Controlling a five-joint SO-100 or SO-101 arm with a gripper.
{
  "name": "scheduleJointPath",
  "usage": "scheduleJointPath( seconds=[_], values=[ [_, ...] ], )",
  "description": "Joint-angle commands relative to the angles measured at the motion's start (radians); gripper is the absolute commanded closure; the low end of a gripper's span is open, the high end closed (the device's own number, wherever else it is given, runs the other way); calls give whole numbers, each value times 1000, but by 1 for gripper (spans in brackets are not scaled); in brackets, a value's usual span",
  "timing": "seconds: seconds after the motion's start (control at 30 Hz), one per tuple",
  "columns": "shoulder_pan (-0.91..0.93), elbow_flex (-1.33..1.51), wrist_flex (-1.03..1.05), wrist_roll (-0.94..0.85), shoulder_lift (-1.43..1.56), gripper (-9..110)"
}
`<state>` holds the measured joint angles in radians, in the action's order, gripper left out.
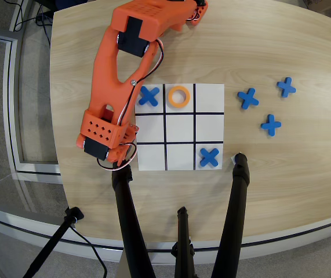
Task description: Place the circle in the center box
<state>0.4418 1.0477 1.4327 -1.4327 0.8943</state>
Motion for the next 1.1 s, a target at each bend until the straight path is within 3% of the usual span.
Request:
scheduleJointPath(
  seconds=[0.0,0.3,0.67,0.87,1.07],
  values=[
    [-9,-35,11,29,97,102],
    [-100,2,129,57,411,102],
    [-425,345,133,149,815,102],
    [-554,439,40,236,808,102],
    [-545,471,-115,252,683,102]
  ],
)
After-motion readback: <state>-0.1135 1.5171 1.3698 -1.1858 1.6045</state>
